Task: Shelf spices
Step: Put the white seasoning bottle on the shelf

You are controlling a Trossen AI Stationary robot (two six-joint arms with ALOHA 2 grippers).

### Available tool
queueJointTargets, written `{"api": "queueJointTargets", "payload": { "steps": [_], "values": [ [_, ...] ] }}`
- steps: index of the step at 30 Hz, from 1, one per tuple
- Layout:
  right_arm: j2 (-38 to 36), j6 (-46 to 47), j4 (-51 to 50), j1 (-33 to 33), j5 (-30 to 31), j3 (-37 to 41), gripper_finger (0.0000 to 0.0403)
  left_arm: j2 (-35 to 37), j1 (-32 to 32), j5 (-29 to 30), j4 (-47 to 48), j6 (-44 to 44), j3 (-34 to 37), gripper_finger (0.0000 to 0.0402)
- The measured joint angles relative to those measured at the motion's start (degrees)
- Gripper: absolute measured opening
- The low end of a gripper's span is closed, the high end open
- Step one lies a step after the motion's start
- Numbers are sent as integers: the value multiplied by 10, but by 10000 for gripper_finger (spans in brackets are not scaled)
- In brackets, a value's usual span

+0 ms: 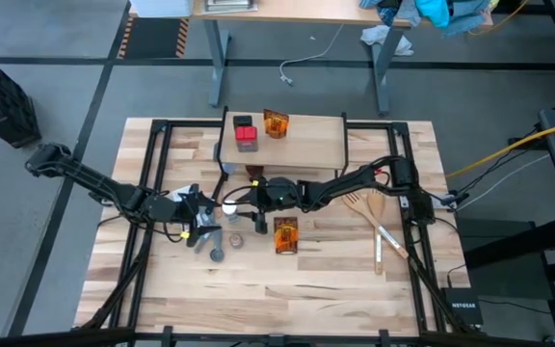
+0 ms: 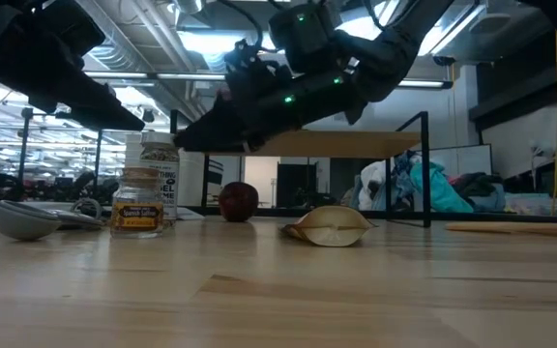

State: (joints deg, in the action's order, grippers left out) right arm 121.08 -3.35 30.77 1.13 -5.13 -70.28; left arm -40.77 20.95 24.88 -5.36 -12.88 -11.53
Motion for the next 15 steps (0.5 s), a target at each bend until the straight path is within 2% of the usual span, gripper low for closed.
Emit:
{"api": "queueJointTargets", "payload": {
  "steps": [15],
  "values": [
    [66, -15, 5, 0, 0, -68, 209, -7, 0, 4, 19, -5, -1, 331]
  ]
}}
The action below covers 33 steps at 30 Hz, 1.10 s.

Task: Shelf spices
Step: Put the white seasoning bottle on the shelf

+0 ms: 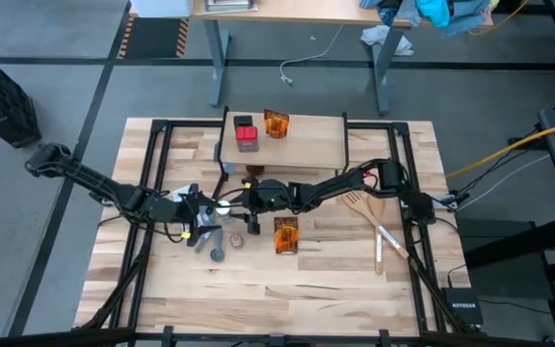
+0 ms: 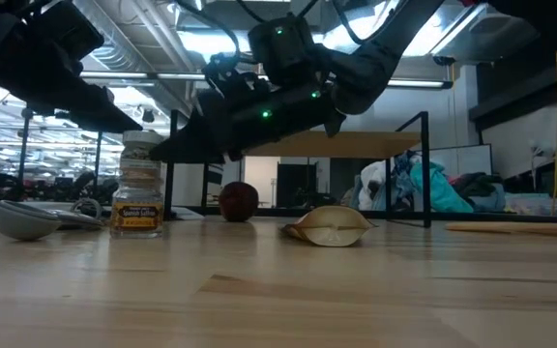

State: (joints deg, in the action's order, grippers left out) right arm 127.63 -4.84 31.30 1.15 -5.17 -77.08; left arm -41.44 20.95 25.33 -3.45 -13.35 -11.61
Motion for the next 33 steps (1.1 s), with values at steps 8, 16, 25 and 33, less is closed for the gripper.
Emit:
{"api": "queueJointTargets", "payload": {
  "steps": [8, 16, 25, 33],
  "values": [
    [0, 0, -5, 0, 0, -2, 209, 2, 0, 114, 21, 1, 0, 331],
    [0, 0, -14, 0, 0, -2, 209, 4, 1, 119, 30, -55, 0, 331],
    [0, 0, -14, 0, 0, -2, 209, 4, 1, 84, 39, -85, 0, 331],
    [0, 0, -10, 0, 0, -2, 209, -5, 0, 75, 46, -109, 0, 331]
  ]
}}
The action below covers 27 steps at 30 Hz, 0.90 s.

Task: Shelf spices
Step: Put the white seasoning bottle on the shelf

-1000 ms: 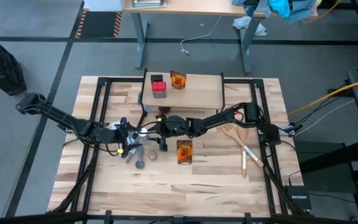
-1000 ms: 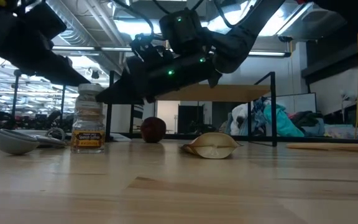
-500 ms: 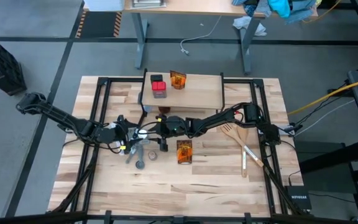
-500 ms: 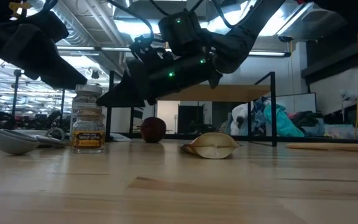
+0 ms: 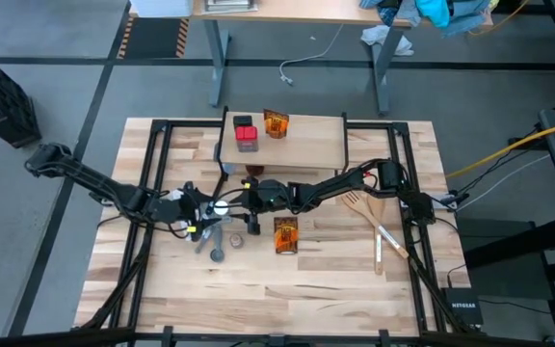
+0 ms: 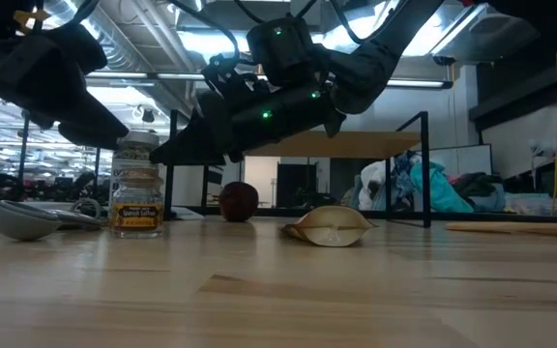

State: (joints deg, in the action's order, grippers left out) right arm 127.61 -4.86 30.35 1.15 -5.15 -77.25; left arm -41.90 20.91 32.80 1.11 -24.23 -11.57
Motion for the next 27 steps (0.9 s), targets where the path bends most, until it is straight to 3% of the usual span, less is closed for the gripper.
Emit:
{"api": "queueJointTargets", "payload": {
  "steps": [8, 16, 27],
  "values": [
    [0, 0, 0, 0, 0, 0, 209, -57, -14, 0, -16, -29, 0, 331],
    [0, 0, 0, 0, 0, 0, 209, -139, -51, -1, -98, -5, 0, 331],
    [0, 0, -5, 0, 0, 1, 209, -216, -77, -57, -177, 21, 0, 331]
  ]
}}
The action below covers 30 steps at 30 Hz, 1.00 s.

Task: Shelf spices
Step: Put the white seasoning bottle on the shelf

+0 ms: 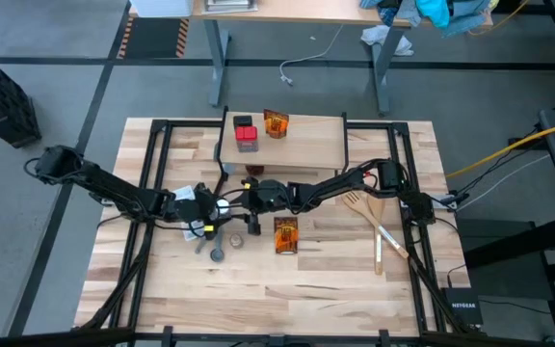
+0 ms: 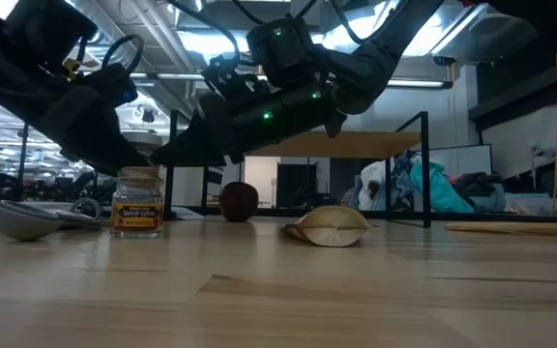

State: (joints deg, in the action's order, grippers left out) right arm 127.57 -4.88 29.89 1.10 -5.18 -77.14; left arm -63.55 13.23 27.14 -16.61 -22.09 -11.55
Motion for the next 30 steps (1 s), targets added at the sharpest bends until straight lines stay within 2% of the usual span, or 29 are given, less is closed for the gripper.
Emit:
{"api": "queueJointTargets", "payload": {
  "steps": [5, 11, 18, 24, 27, 30],
  "values": [
    [0, 0, 2, 0, 1, 0, 209, 0, 0, 0, -2, -14, 0, 331],
    [0, 0, 1, 0, 1, 0, 209, 0, 0, 0, -1, -77, 0, 331],
    [0, 0, 1, 0, 1, 0, 209, 0, 0, 0, -2, -96, 0, 331],
    [0, 0, 1, 0, 1, 0, 209, 0, 1, 1, -3, -61, 0, 331],
    [0, 0, 0, 0, 1, 0, 209, 0, 0, -11, -2, -60, 0, 315],
    [-2, 0, 1, 0, 1, 0, 209, 0, 1, -24, 3, -60, 0, 280]
  ]
}}
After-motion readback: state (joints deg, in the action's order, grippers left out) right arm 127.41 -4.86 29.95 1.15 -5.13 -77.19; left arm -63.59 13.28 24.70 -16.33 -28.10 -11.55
